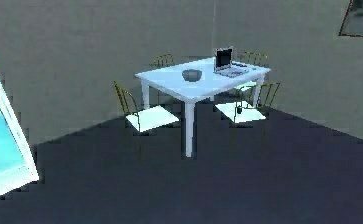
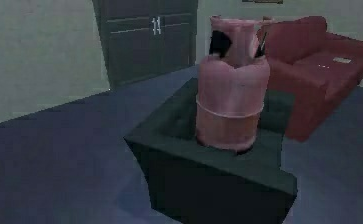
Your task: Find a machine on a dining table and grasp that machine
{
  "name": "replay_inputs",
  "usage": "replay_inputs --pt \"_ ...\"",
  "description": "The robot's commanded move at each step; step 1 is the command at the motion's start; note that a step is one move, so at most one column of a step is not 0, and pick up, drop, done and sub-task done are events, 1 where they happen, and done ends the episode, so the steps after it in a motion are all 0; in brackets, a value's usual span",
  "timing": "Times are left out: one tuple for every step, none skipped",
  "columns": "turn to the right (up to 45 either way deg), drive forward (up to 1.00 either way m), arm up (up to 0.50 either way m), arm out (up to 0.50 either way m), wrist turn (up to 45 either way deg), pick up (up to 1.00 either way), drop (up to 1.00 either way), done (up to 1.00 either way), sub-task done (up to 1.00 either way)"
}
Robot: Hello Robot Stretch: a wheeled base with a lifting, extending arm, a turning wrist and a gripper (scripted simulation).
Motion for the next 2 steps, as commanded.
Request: replay_inputs --pt "12.0 0.0 0.0 0.0 0.0 0.0 0.0 0.0 0.0" --pt "0.0 0.85 0.0 0.0 0.0 0.0 0.0 0.0 0.0"
